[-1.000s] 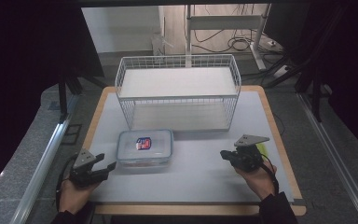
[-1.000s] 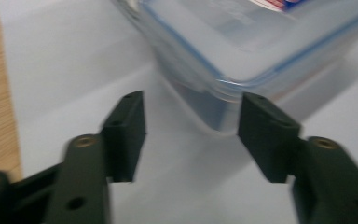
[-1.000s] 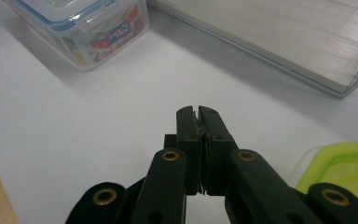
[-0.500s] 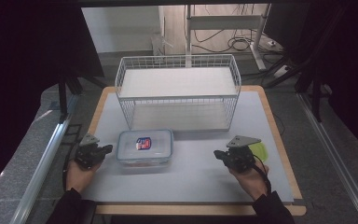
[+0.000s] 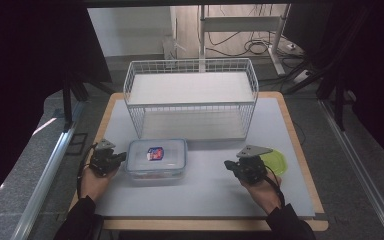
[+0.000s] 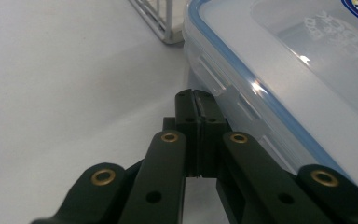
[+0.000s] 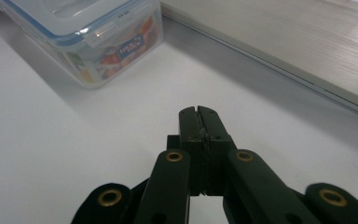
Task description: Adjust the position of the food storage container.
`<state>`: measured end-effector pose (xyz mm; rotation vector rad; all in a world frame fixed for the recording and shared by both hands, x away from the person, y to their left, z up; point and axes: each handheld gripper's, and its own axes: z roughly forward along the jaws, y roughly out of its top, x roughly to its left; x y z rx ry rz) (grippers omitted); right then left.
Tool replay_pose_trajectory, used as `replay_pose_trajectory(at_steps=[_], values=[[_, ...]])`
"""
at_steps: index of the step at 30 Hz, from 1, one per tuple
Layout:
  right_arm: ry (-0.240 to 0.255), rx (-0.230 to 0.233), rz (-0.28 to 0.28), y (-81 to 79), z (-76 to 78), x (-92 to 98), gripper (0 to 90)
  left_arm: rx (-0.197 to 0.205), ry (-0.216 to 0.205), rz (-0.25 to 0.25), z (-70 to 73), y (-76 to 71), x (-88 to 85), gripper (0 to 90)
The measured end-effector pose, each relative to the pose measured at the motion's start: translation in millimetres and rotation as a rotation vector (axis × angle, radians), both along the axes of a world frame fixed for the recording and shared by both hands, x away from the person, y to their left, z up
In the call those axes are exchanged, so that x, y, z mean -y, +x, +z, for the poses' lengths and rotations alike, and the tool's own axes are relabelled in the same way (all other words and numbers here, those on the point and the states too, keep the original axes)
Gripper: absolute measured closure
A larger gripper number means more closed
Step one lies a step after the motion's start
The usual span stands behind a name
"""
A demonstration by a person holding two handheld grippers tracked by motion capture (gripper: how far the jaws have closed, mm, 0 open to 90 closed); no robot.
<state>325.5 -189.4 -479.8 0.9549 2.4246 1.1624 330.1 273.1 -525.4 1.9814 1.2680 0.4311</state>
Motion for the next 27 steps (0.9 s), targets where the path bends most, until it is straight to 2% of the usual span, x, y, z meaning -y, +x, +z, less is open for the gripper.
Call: replay_pose_trajectory(at_steps=[6, 14, 17, 22, 23, 27], values=[[-0.016, 0.001, 0.004, 3.6, -6.2, -10.8, 88.3, 0.004, 0.016, -0.043, 1.8, 5.2, 18.0, 89.9], [-0.022, -0.021, -0.044, 11.1, -13.4, -11.7, 88.2, 0.015, 0.048, -0.14, 5.9, 10.8, 58.5, 89.9], [-0.019, -0.034, -0.064, 13.3, -15.1, -10.5, 87.6, 0.014, 0.041, -0.173, 6.6, 11.2, 72.9, 89.9], [-0.024, -0.05, -0.089, 17.0, -18.3, -8.7, 87.0, 0.016, 0.036, -0.235, 7.8, 7.8, 96.2, 89.9], [-0.043, -0.047, -0.104, 17.2, -18.6, -8.6, 86.9, 0.018, 0.042, -0.242, 8.0, 6.5, 99.6, 89.9], [-0.059, -0.07, -0.117, 19.5, -20.9, -5.8, 87.9, 0.01, 0.039, -0.255, 8.8, 0.9, 103.3, 89.9]])
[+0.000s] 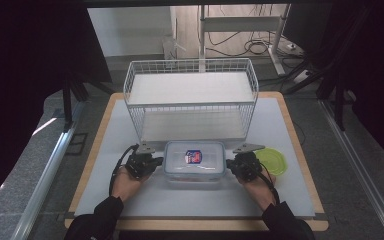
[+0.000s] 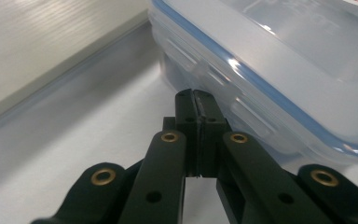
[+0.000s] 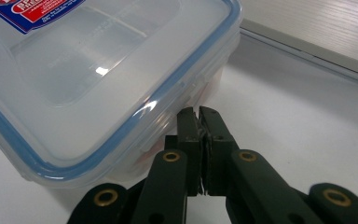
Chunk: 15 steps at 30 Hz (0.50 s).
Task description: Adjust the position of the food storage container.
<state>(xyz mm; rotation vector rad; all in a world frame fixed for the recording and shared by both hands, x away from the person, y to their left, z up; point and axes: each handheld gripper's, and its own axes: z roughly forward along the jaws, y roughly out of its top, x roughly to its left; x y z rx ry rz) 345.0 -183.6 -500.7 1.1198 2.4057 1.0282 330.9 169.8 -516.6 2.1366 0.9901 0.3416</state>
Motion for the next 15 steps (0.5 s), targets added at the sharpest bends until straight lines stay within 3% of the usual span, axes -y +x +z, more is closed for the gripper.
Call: replay_pose_trajectory(at_steps=[2, 15], values=[[-0.023, 0.014, 0.008, -1.9, 0.6, -2.1, 89.7, -0.017, -0.021, -0.013, 0.0, -2.1, -2.5, 89.9], [-0.028, 0.008, 0.02, -4.3, 1.4, -2.4, 89.9, -0.024, -0.029, -0.033, 0.3, -14.4, -4.2, 90.0]])
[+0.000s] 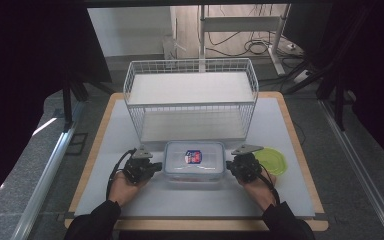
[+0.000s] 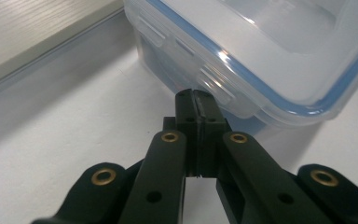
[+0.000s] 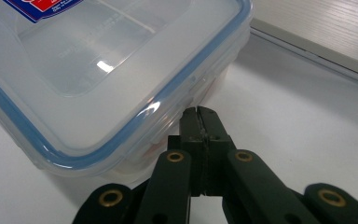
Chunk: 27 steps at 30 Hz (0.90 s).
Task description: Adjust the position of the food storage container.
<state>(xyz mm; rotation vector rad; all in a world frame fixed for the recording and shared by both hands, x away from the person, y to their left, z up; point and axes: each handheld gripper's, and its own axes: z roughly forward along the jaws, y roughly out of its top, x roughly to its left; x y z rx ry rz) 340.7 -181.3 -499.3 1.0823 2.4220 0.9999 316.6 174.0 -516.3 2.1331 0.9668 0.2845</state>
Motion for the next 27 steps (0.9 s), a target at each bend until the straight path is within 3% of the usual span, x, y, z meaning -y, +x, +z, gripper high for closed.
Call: replay_pose_trajectory(at_steps=[2, 5, 7, 9, 10, 11, 13, 15, 18, 23, 27], values=[[-0.009, 0.001, 0.006, 0.2, 0.8, 0.2, 89.7, -0.009, -0.002, -0.012, 1.0, -1.2, -1.0, 89.9], [-0.038, 0.018, 0.014, -1.7, 3.2, 0.7, 85.3, 0.035, 0.027, 0.007, 5.4, -8.7, -4.6, 80.7], [-0.029, 0.022, 0.011, -3.0, 6.2, 4.5, 83.0, 0.052, 0.011, 0.012, 7.8, -12.9, -9.6, 74.6], [-0.013, 0.032, 0.016, -4.4, 10.5, 8.8, 78.9, 0.066, -0.006, 0.016, 9.5, -15.7, -13.3, 66.0], [0.003, 0.044, 0.02, -6.4, 15.3, 12.9, 74.0, 0.077, -0.005, 0.022, 10.4, -17.3, -14.9, 57.3], [0.003, 0.044, 0.02, -6.4, 15.3, 12.9, 74.0, 0.084, -0.002, 0.023, 10.7, -18.4, -15.7, 57.3], [0.007, 0.058, 0.016, -8.9, 18.3, 16.3, 68.2, 0.105, 0.006, 0.031, 10.3, -22.2, -17.7, 49.2], [0.022, 0.056, 0.021, -10.6, 19.7, 21.8, 57.5, 0.115, 0.019, 0.033, 9.5, -25.0, -19.2, 37.8], [0.038, 0.049, 0.032, -11.6, 20.2, 25.4, 49.9, 0.114, 0.015, 0.033, 8.2, -29.5, -22.6, 32.7], [0.077, 0.042, 0.053, -14.2, 22.2, 32.0, 36.5, 0.12, -0.001, 0.03, 7.9, -32.7, -26.1, 13.3], [0.083, 0.041, 0.062, -13.6, 21.4, 31.6, 30.5, 0.113, -0.021, 0.015, 8.0, -31.2, -25.3, 8.6]])
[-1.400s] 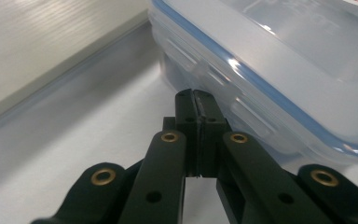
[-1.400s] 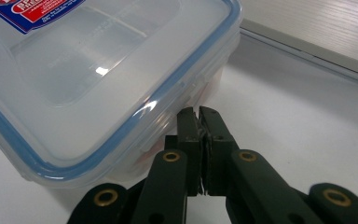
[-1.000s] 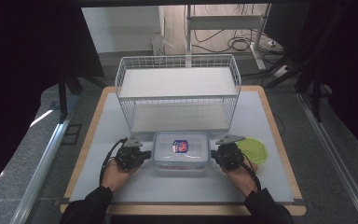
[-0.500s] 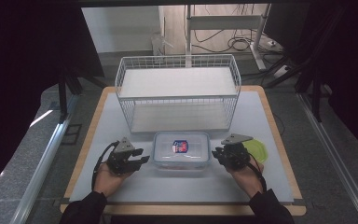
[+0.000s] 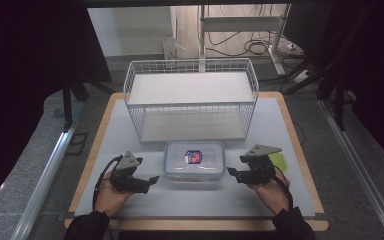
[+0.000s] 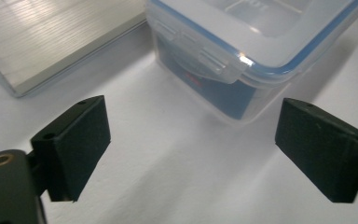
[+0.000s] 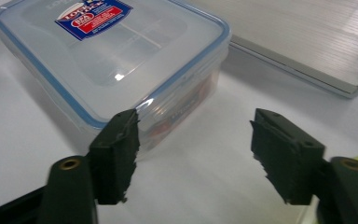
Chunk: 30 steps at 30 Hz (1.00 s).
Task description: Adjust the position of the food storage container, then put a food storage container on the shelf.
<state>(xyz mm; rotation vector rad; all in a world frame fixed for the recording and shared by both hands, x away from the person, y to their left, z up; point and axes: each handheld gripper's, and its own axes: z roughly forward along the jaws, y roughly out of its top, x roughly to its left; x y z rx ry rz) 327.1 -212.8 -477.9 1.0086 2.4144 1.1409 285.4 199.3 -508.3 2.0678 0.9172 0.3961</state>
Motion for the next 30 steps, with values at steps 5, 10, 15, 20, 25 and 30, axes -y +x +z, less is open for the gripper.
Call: replay_pose_trajectory(at_steps=[5, 10, 15, 20, 25, 30], values=[[0.022, -0.003, 0.012, 1.9, -0.3, -2.7, 19.8, -0.005, -0.039, -0.011, -2.6, 4.2, -1.5, 4.6], [0.031, -0.02, 0.034, 3.8, -2.6, -6.7, 12.9, -0.001, -0.09, -0.003, -1.3, 9.1, -3.7, 2.0], [0.056, -0.033, 0.068, 7.5, -0.2, -11.7, 9.1, -0.042, -0.092, -0.016, 6.2, 17.8, 2.4, 2.2], [0.094, -0.073, 0.064, 15.4, 1.6, -16.5, 9.1, -0.086, -0.132, -0.053, 10.8, 31.8, 10.4, 2.4], [0.051, -0.128, 0.074, 25.7, -5.0, -30.0, 0.9, -0.148, -0.149, -0.088, 6.9, 46.8, 21.8, 0.0], [0.081, -0.213, 0.083, 34.9, -8.5, -36.3, 0.9, -0.196, -0.154, -0.115, 0.9, 58.3, 30.0, 0.0]])
